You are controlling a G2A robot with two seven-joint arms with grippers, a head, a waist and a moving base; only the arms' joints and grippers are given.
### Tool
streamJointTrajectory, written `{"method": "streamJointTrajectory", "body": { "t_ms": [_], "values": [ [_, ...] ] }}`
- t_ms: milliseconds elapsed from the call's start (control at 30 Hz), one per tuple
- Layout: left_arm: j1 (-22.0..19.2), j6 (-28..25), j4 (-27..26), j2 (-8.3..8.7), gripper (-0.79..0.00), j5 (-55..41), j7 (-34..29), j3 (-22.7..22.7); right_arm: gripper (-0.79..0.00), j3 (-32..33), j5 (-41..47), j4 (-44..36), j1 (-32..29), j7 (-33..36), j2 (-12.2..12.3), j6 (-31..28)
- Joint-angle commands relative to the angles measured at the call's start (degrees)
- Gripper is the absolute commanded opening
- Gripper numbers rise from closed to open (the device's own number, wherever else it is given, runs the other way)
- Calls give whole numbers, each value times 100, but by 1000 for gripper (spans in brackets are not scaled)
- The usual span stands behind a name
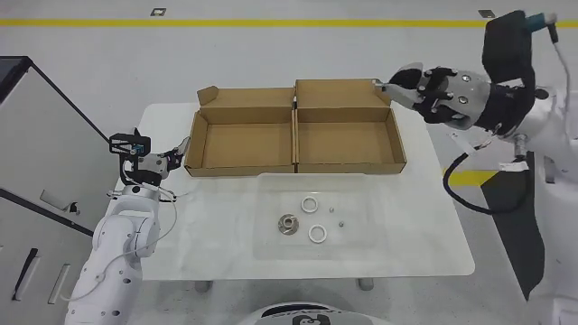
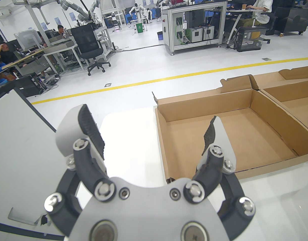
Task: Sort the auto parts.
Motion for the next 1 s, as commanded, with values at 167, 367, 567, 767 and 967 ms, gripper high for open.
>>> {"method": "streamJointTrajectory", "body": {
  "t_ms": [167,367,567,767,967],
  "values": [
    [0,0,0,0,0,0,0,0,-785,-823,-1372,455,859,608,59,-273],
    [0,0,0,0,0,0,0,0,-785,-1716,-2543,942,1400,763,108,-357],
    [0,0,0,0,0,0,0,0,-785,-2508,-3335,1631,1690,627,213,-493],
    [0,0,0,0,0,0,0,0,-785,-3095,-3698,2309,1883,592,284,-528],
    [0,0,0,0,0,0,0,0,-785,-3490,-3703,2830,1978,540,304,-579]
  ]
}}
